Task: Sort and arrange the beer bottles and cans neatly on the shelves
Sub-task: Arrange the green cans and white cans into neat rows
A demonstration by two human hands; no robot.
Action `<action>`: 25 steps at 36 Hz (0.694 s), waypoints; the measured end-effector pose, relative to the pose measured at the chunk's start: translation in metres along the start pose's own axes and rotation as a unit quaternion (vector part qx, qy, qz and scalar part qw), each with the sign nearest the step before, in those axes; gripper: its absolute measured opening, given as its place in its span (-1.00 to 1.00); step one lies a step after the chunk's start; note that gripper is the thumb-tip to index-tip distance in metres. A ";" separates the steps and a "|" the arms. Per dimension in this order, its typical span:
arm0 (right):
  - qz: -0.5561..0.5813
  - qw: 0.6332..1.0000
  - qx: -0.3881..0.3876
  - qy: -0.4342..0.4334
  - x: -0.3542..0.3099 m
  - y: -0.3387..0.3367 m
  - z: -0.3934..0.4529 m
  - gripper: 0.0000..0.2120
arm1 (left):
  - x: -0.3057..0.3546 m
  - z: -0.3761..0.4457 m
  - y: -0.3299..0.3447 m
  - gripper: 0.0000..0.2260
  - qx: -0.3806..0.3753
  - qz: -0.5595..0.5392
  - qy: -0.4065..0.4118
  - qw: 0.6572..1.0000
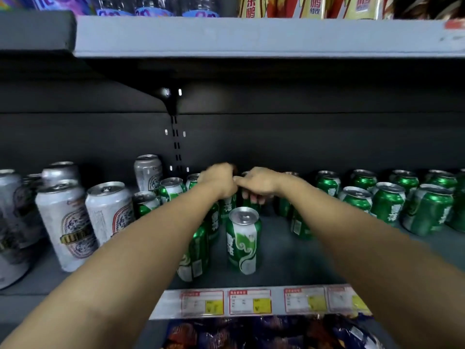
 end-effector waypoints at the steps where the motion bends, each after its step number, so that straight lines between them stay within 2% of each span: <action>1: 0.002 0.999 -0.048 0.022 -0.001 0.001 -0.003 -0.46 | 0.000 -0.003 -0.001 -0.68 0.002 -0.003 0.000 1.000; 5: 0.011 0.985 -0.163 0.053 0.001 -0.002 -0.024 -0.38 | -0.005 -0.012 -0.001 -0.67 0.014 -0.037 0.002 0.999; 7: -0.013 0.973 -0.226 0.054 -0.001 0.002 -0.038 -0.48 | -0.009 -0.017 -0.002 -0.68 0.024 -0.074 -0.004 0.997; 9: -0.038 0.965 -0.253 0.054 -0.006 0.011 -0.046 -0.56 | -0.012 -0.022 -0.003 -0.68 0.034 -0.109 -0.007 0.993; 14: -0.122 0.974 -0.186 0.027 -0.018 0.031 -0.038 -0.37 | -0.013 -0.030 -0.002 -0.68 0.042 -0.140 -0.011 0.989; 19: -0.101 0.984 -0.145 -0.009 -0.013 0.024 -0.039 -0.57 | -0.012 -0.033 0.002 -0.71 0.043 -0.140 -0.007 0.989; 25: -0.129 0.983 -0.129 0.007 0.000 0.011 -0.035 -0.37 | -0.008 -0.033 0.011 -0.63 0.024 -0.113 0.005 0.993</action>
Point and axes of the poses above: each hand's wrist, its own z-axis towards the middle knuckle, its own y-axis out of the palm, x = y × z, the point moved 3 cm from there along z, towards the middle knuckle, and after that the axes turned 14 degrees about -x, right-handed, at the moved point
